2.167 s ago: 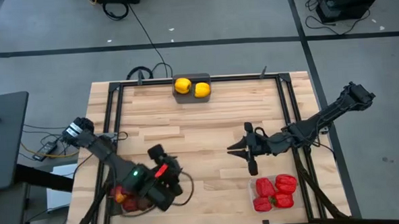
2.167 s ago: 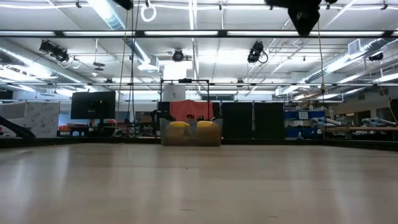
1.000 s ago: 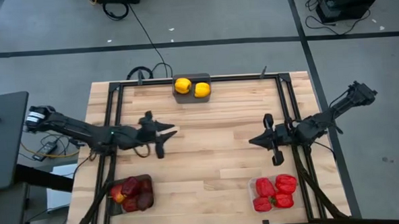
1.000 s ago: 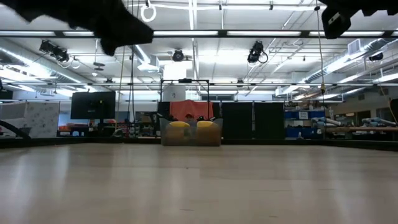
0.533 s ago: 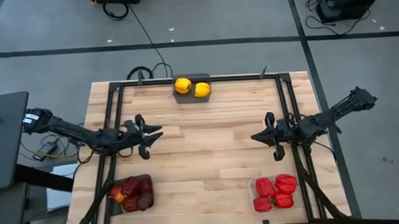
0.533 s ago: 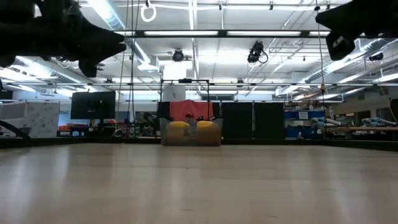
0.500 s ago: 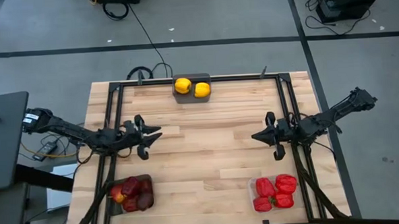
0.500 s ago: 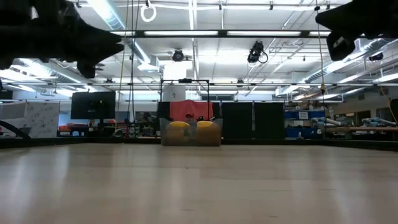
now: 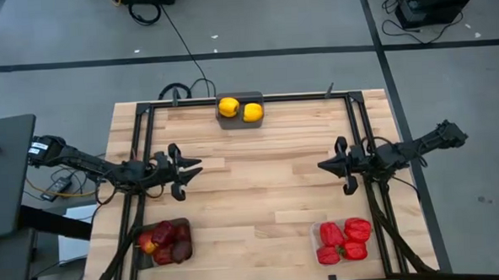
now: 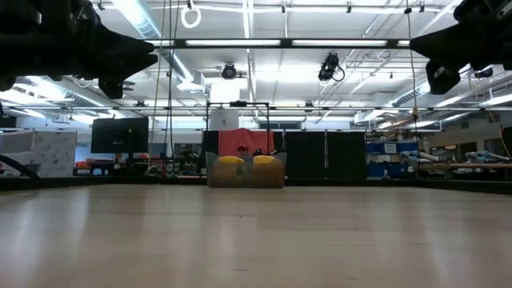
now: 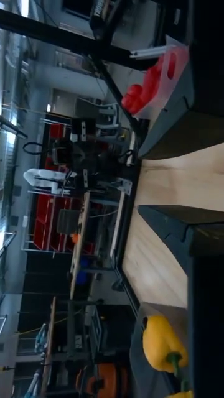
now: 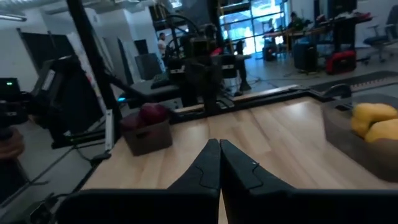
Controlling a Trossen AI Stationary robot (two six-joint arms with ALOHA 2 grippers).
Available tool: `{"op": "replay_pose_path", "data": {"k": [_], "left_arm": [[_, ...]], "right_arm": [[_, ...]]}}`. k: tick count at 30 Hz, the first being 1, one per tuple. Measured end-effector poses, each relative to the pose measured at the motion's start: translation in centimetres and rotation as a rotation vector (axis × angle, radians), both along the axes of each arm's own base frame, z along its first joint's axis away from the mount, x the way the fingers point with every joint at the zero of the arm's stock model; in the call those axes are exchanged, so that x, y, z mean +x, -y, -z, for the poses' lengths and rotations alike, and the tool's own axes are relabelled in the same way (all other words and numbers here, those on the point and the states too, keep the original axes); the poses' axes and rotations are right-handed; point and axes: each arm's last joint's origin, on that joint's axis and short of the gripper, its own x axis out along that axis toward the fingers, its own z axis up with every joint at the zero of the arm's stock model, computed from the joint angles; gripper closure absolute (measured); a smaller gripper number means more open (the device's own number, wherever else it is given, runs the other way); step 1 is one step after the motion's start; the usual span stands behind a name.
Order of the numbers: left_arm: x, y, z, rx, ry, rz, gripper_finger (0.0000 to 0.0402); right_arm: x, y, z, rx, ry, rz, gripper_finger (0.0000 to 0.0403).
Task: Sort produce into baskets
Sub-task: Return to Home Position
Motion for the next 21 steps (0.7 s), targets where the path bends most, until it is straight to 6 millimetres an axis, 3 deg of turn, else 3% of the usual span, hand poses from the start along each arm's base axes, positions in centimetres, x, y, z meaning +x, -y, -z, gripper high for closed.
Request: {"op": "replay_pose_path", "data": {"k": [21], "left_arm": [[0.0, -0.3, 0.6, 0.053, -0.079, -0.096, 0.0270]], "right_arm": [[-0.2, 2.2, 1.2, -0.007, -0.007, 0.038, 0.0396]]}}
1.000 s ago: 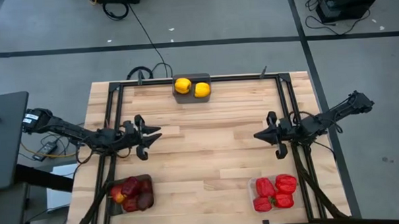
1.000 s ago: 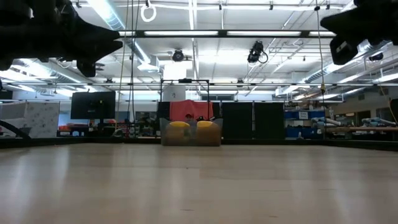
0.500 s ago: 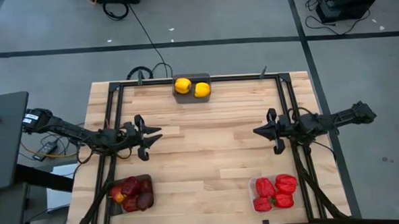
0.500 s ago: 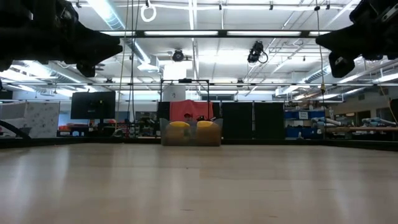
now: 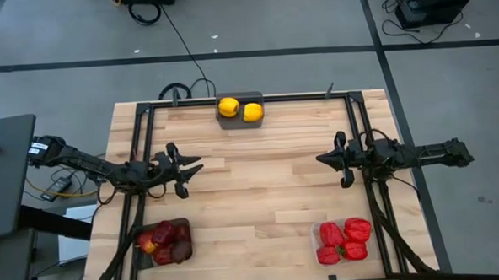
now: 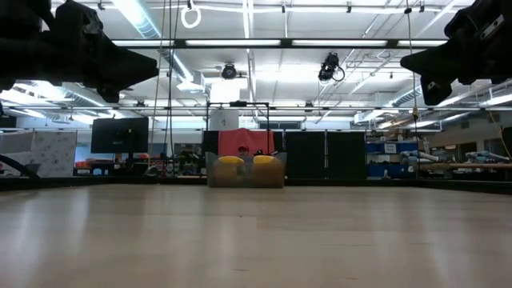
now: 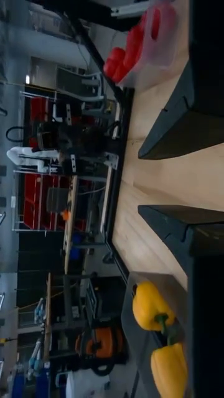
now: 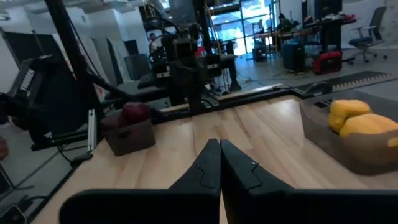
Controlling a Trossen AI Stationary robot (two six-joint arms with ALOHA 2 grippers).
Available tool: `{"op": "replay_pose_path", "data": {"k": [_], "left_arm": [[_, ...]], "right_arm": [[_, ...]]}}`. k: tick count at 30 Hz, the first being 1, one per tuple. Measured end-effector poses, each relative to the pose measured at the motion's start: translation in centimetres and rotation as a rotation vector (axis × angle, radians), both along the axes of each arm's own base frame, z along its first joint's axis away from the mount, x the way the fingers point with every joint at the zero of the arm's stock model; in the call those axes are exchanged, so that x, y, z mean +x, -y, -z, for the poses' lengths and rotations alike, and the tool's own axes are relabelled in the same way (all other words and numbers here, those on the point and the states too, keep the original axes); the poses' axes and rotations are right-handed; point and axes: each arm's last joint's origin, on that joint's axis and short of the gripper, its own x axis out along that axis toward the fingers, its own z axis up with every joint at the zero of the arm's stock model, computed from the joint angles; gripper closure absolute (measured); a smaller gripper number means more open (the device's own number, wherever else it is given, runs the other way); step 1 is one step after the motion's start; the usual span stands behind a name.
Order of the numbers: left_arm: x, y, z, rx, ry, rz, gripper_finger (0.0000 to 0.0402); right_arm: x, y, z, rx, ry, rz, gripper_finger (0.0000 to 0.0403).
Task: Sort produce into baskets
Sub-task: Return to Home Position
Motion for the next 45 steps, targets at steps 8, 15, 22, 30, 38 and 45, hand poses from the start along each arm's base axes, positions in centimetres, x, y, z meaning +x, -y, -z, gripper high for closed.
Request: {"op": "replay_pose_path", "data": {"k": [8, 15, 22, 30, 38, 45], "left_arm": [[0.0, -0.1, -0.4, 0.064, 0.016, -0.019, 0.0270], [-0.1, -1.0, -0.9, 0.056, 0.068, -0.058, 0.0270], [-0.9, -1.3, -1.0, 0.049, 0.049, -0.056, 0.0270], [-2.9, -1.6, -0.5, 0.018, -0.003, -0.049, 0.0270], [-4.2, -1.8, 0.2, -0.043, -0.040, -0.022, 0.0270], [-4.4, -1.7, 0.1, -0.042, -0.072, 0.015, 0.0270]], "right_arm": [[-0.6, 0.6, -0.2, 0.021, 0.041, 0.082, 0.0386], [-0.9, 0.9, -0.1, -0.014, 0.027, 0.105, 0.0385], [-0.9, 1.1, 0.0, -0.009, 0.019, 0.107, 0.0385], [-1.0, 1.4, 0.3, -0.006, -0.014, 0.147, 0.0385], [-0.9, 1.2, 0.1, 0.009, 0.010, 0.081, 0.0384], [-0.9, 1.2, 0.1, 0.025, 0.012, 0.073, 0.0384]]}}
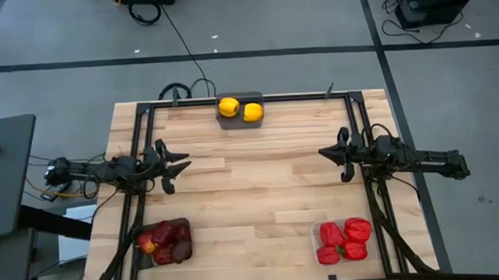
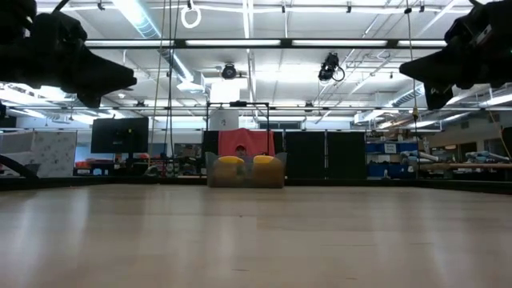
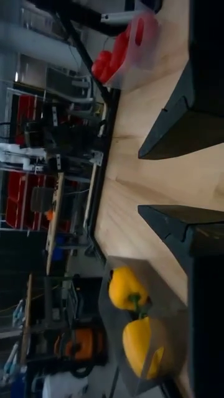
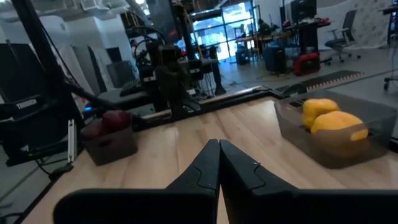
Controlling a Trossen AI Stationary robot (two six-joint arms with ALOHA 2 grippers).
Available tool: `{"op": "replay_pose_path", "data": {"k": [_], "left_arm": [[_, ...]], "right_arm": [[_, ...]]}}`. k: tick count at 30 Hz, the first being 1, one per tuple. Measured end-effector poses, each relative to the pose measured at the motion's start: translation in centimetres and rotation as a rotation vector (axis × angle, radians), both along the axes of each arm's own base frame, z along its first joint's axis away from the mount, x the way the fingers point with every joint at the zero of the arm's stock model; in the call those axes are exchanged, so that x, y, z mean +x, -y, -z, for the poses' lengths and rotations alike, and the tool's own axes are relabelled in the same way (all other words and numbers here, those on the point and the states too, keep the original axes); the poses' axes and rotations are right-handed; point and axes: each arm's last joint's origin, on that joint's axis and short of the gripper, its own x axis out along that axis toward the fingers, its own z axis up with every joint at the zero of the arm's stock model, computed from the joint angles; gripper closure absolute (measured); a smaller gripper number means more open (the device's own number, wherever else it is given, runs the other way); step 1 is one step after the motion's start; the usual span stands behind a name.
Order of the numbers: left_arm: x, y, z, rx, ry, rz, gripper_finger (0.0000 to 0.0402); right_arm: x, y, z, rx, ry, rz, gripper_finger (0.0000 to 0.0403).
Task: Sort produce into baskets
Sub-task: Return to Home Position
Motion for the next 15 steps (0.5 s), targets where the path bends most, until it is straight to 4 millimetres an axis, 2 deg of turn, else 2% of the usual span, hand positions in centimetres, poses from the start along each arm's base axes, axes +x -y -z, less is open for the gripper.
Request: {"op": "replay_pose_path", "data": {"k": [4, 8, 15], "left_arm": [[0.1, 0.2, 0.1, -0.015, -0.013, 0.051, 0.0270], [0.2, 0.5, 0.2, -0.013, -0.030, 0.086, 0.0270], [0.2, 0.6, 0.3, -0.013, -0.036, 0.081, 0.0270]], "right_arm": [[0.3, 0.0, 1.2, 0.008, -0.028, -0.016, 0.0384], [0.4, -0.2, 1.4, -0.004, 0.005, -0.089, 0.0384], [0.4, 0.0, 1.4, -0.089, -0.012, -0.015, 0.0385]]}}
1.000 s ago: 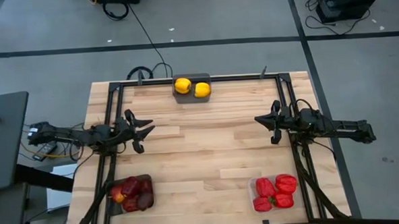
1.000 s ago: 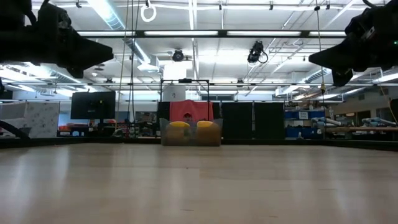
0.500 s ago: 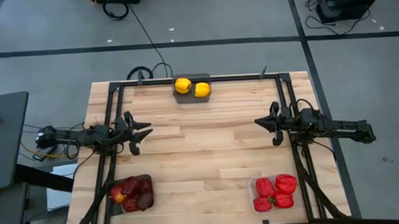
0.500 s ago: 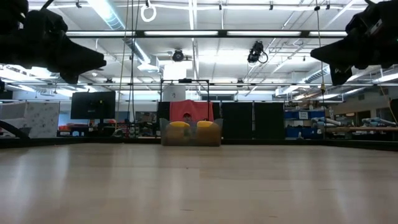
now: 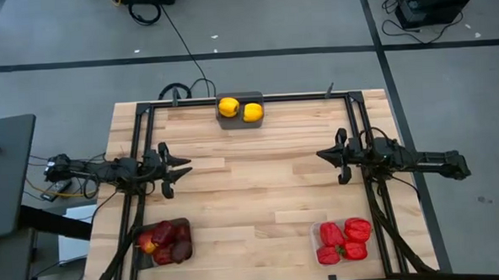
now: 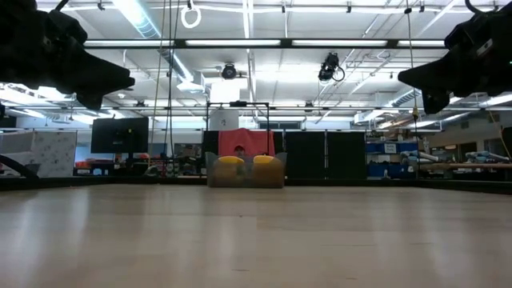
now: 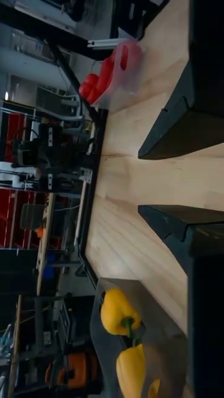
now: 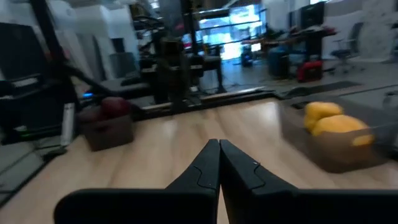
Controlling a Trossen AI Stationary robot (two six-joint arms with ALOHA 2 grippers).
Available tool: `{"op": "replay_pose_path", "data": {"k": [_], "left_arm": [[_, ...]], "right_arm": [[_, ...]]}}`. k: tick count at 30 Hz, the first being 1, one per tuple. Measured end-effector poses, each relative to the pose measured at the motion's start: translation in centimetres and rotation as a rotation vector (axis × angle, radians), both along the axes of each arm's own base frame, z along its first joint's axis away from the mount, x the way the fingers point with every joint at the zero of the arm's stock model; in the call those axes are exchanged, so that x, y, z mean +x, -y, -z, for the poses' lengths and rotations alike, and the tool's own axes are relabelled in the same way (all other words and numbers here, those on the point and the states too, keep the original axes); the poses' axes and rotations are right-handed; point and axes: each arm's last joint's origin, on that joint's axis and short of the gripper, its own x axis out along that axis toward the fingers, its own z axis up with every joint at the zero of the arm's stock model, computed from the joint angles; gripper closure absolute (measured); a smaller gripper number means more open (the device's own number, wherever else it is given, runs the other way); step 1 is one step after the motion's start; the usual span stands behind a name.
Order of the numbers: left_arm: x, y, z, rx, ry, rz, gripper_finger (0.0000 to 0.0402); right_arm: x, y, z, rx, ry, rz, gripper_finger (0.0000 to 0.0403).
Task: Sort produce into baskets
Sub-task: Return to Home Position
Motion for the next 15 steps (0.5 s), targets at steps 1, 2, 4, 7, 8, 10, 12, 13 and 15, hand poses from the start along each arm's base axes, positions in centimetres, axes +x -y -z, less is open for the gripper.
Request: {"op": "replay_pose_path", "data": {"k": [1, 2, 4, 7, 8, 10, 12, 13, 15], "left_arm": [[0.03, 0.01, 0.04, 0.001, -0.005, 0.000, 0.0270], [0.07, 0.01, 0.08, 0.000, -0.010, 0.000, 0.0270], [0.13, 0.02, 0.16, 0.003, -0.020, -0.001, 0.0270], [0.20, 0.04, 0.25, 0.003, -0.031, -0.002, 0.0270], [0.22, 0.04, 0.26, 0.003, -0.032, -0.002, 0.0270], [0.24, 0.04, 0.21, 0.003, -0.026, -0.003, 0.0270], [0.26, 0.04, 0.13, 0.001, -0.011, -0.004, 0.0270], [0.26, 0.04, 0.00, -0.002, 0.001, -0.004, 0.0270], [0.26, 0.04, -0.25, -0.006, 0.027, -0.004, 0.0270]], "right_arm": [[0.01, 0.04, 0.01, -0.008, -0.002, 0.009, 0.0385], [0.03, 0.08, 0.03, -0.013, -0.006, 0.016, 0.0384], [0.05, 0.12, 0.04, -0.014, -0.009, 0.029, 0.0384], [0.07, 0.12, 0.07, -0.014, -0.012, 0.030, 0.0385], [0.07, 0.12, 0.06, -0.014, -0.011, 0.030, 0.0384], [0.07, 0.10, 0.06, -0.005, -0.010, 0.024, 0.0383], [0.07, 0.10, 0.04, 0.017, -0.005, 0.024, 0.0382], [0.07, 0.10, 0.04, 0.028, -0.003, 0.023, 0.0383], [0.07, 0.10, 0.04, 0.038, -0.002, 0.023, 0.0383]]}}
